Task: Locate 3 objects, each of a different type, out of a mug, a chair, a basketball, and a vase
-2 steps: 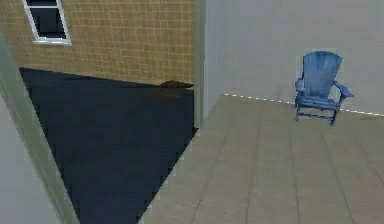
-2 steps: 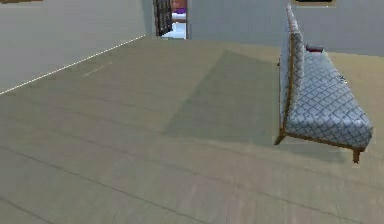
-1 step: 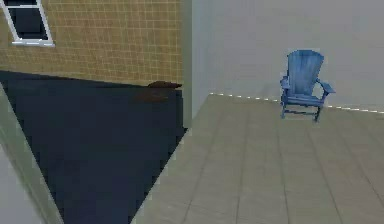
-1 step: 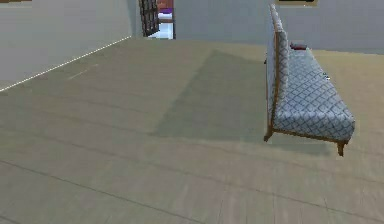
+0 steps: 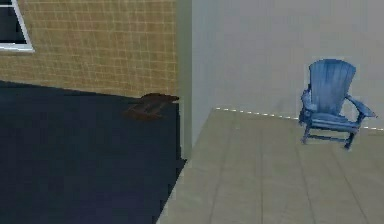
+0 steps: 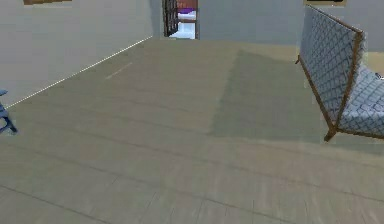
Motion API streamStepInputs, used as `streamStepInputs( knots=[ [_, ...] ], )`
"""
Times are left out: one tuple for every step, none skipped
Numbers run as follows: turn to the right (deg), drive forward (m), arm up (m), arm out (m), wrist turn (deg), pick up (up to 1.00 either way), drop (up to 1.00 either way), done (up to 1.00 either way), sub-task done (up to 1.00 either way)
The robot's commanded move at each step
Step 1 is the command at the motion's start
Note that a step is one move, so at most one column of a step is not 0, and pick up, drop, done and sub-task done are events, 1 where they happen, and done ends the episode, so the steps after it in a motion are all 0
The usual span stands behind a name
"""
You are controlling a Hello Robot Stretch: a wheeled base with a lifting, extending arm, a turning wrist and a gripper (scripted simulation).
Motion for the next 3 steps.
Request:
streamStepInputs(
  knots=[
    [-24.0,0.0,0.0,0.0,0.0,0.0,0.0,0.0,0.0],
    [0.0,0.5,0.0,0.0,0.0,0.0,0.0,0.0,0.0],
    [-45.0,0.0,0.0,0.0,0.0,0.0,0.0,0.0,0.0]
  ],
)
